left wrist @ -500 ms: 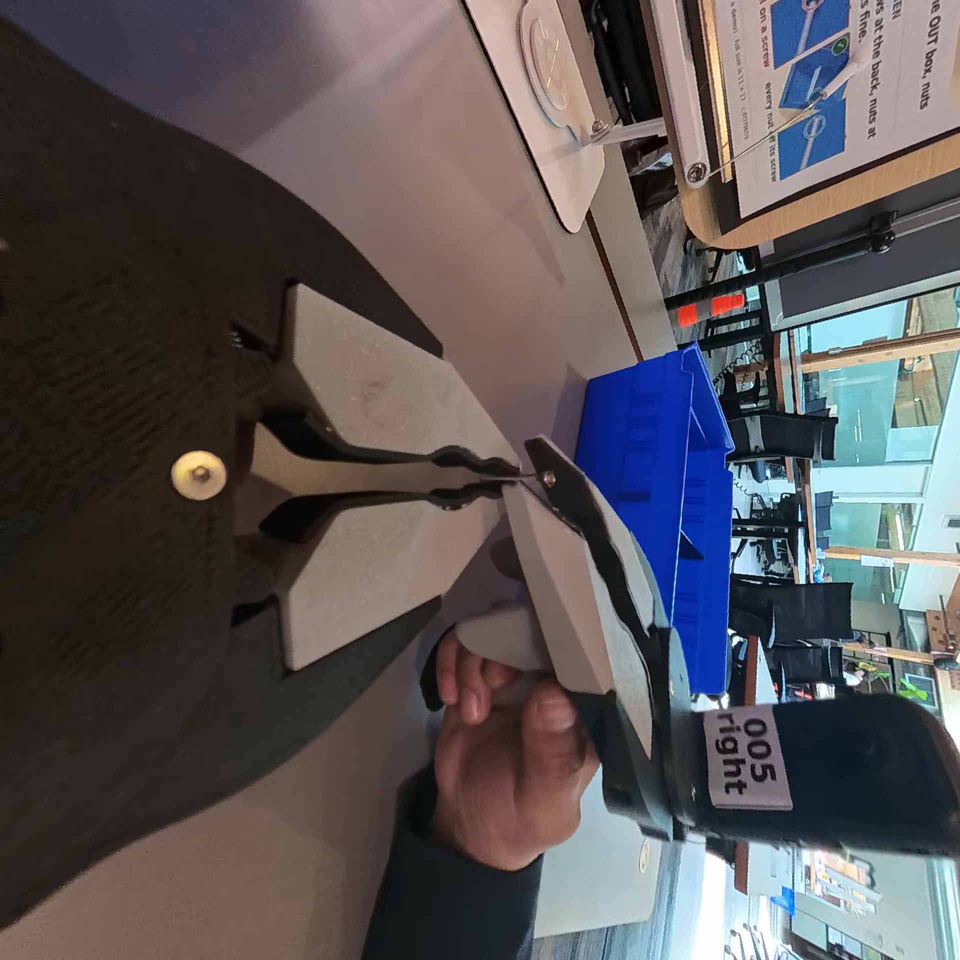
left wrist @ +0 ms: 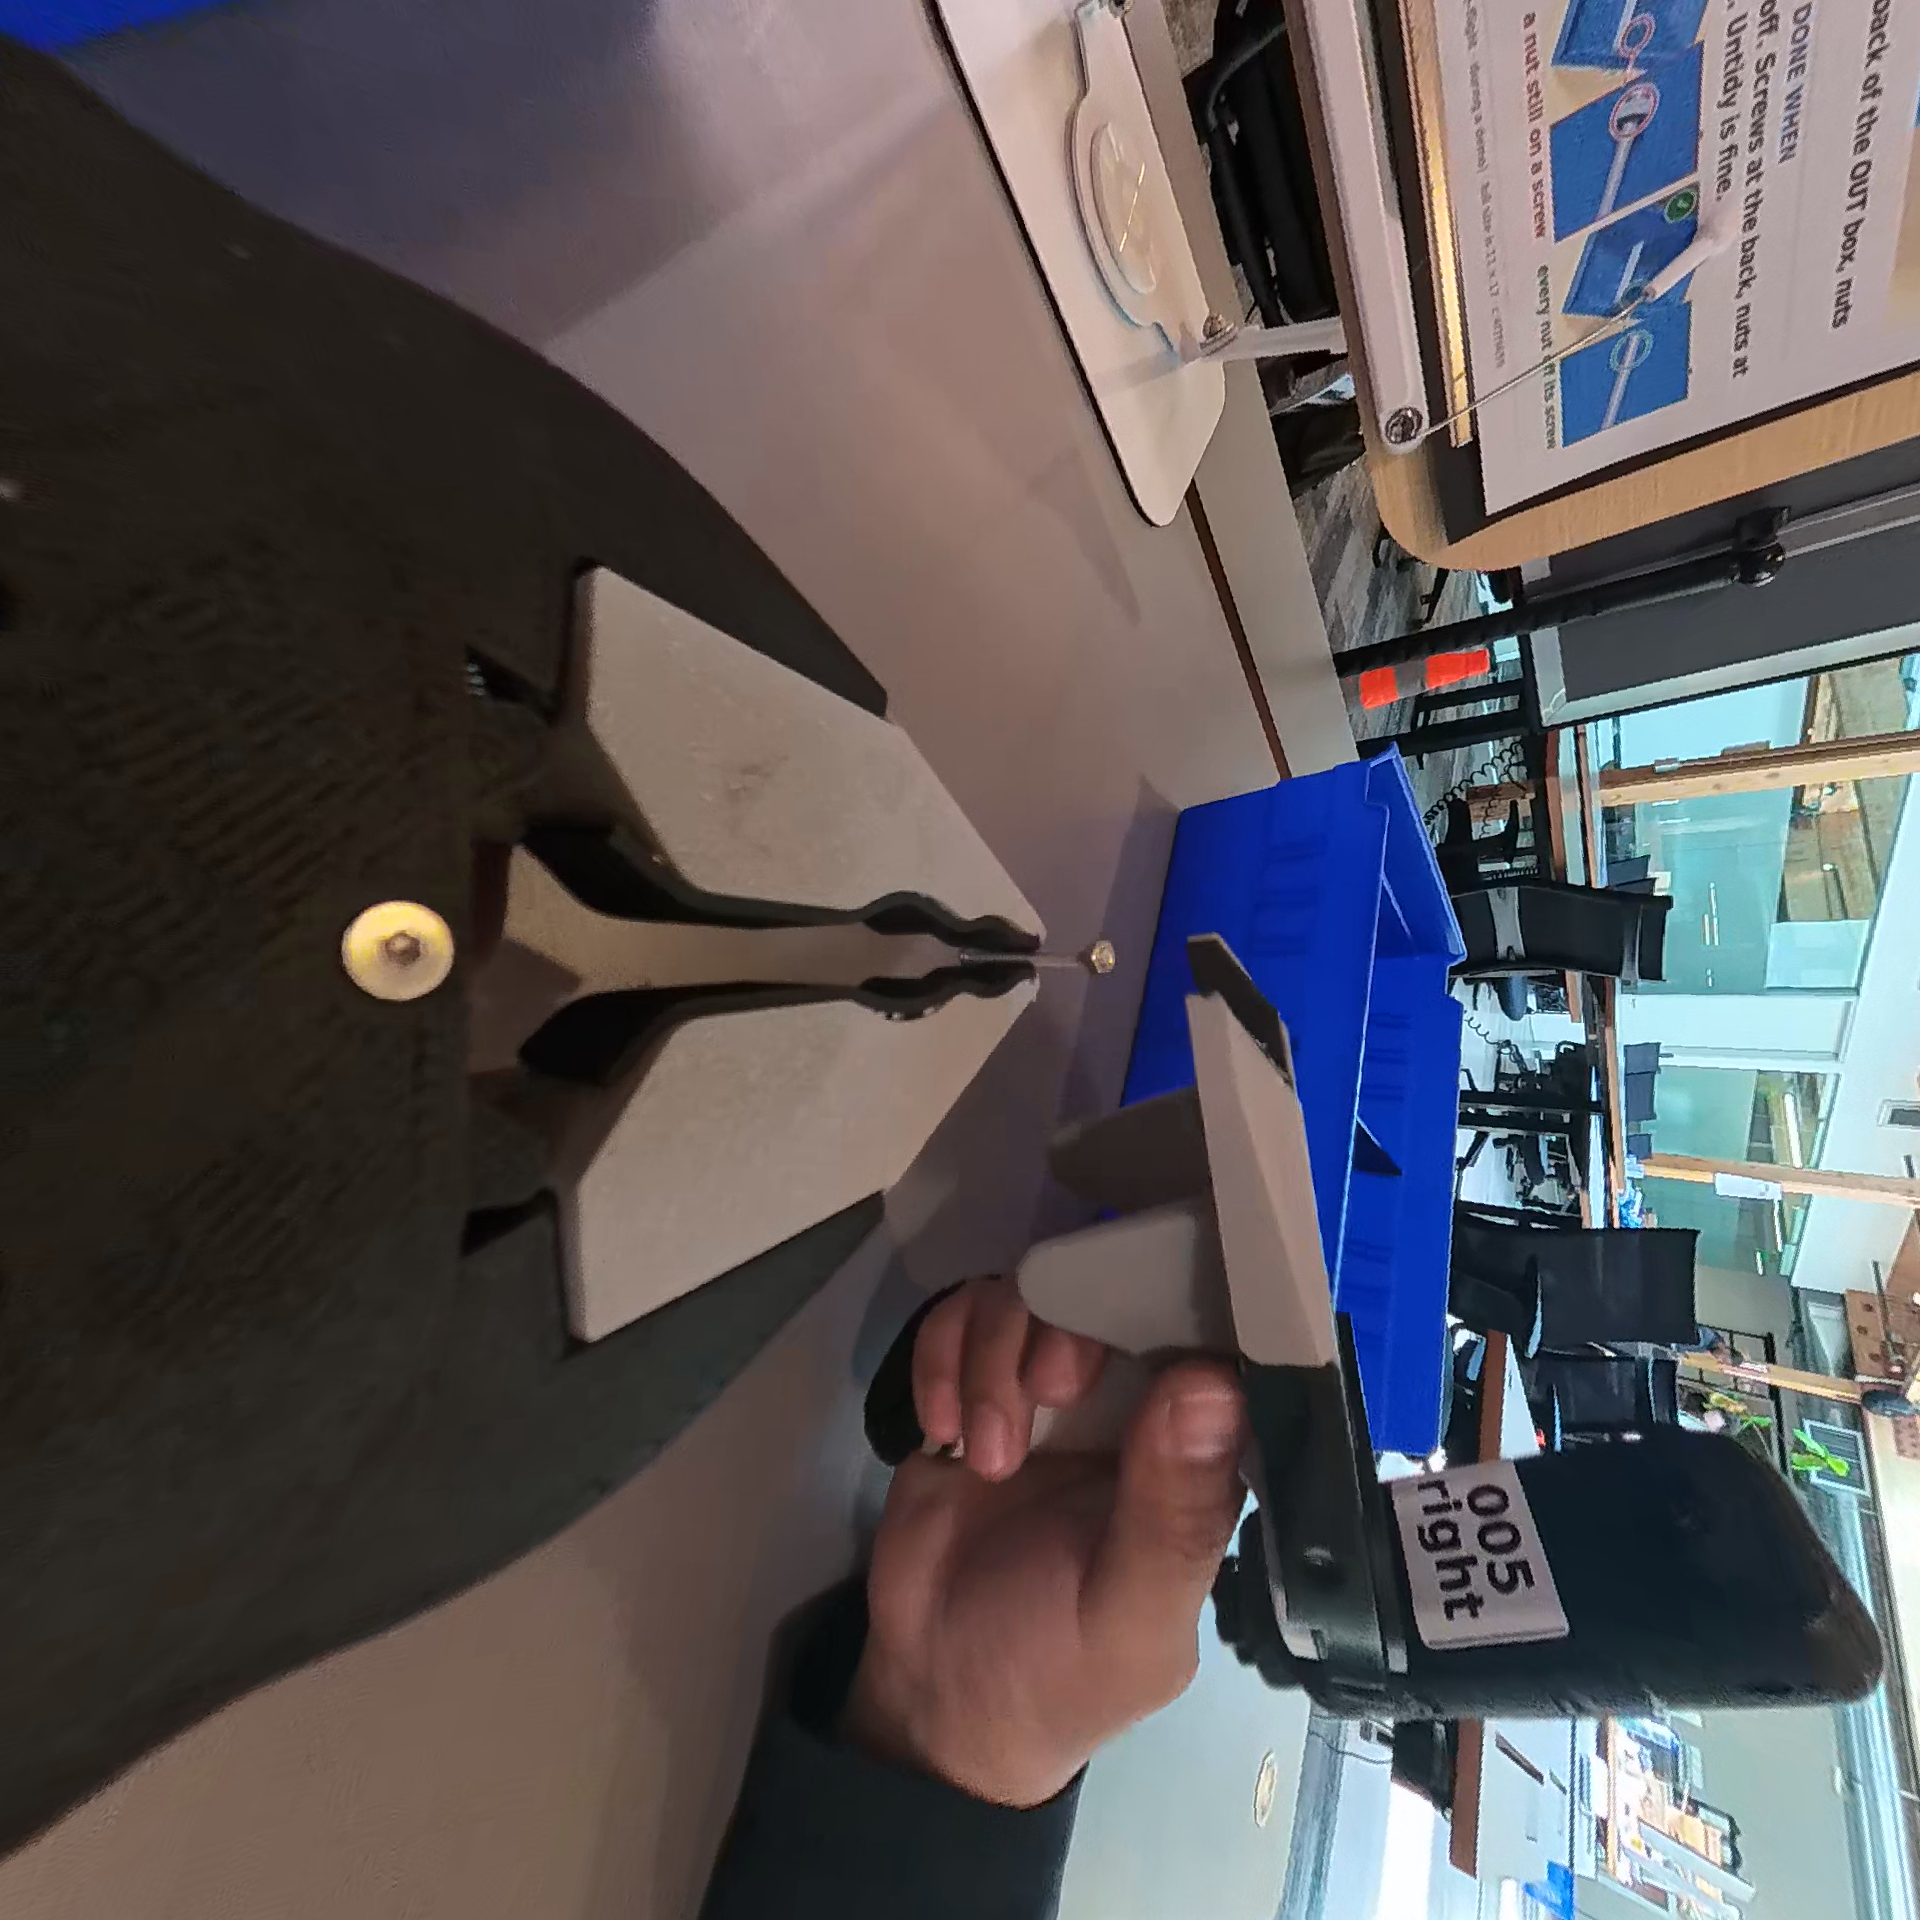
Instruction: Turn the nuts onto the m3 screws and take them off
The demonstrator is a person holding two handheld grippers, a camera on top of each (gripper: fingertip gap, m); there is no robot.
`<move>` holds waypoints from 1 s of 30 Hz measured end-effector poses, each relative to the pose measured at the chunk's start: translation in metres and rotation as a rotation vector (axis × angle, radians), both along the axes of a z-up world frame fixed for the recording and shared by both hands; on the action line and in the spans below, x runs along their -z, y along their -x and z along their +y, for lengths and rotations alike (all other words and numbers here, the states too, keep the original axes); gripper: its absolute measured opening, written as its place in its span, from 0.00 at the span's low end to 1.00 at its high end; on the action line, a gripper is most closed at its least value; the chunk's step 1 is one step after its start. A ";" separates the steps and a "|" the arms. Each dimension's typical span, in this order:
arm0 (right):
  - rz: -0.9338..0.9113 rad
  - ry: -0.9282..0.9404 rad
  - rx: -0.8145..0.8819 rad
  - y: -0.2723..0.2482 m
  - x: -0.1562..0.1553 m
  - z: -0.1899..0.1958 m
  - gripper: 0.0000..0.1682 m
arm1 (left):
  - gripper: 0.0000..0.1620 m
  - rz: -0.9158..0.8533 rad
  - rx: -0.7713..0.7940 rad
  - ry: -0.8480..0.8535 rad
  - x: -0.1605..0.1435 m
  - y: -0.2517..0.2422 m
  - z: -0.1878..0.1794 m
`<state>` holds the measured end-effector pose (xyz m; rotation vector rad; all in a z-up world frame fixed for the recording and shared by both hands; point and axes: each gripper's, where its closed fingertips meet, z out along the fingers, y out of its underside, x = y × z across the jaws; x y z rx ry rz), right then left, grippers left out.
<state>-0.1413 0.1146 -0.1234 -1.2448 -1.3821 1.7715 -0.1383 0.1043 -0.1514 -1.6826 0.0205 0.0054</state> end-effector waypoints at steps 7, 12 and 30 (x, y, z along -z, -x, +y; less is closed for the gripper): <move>0.005 -0.051 -0.065 -0.003 0.001 -0.017 0.09 | 0.00 -0.007 -0.026 -0.003 0.000 0.006 -0.001; -0.006 -0.109 -0.085 -0.001 0.006 -0.027 0.12 | 0.00 0.003 -0.021 -0.001 0.000 0.004 -0.001; 0.009 -0.168 -0.118 0.001 0.009 -0.040 0.12 | 0.00 0.044 0.023 0.011 0.001 -0.007 0.001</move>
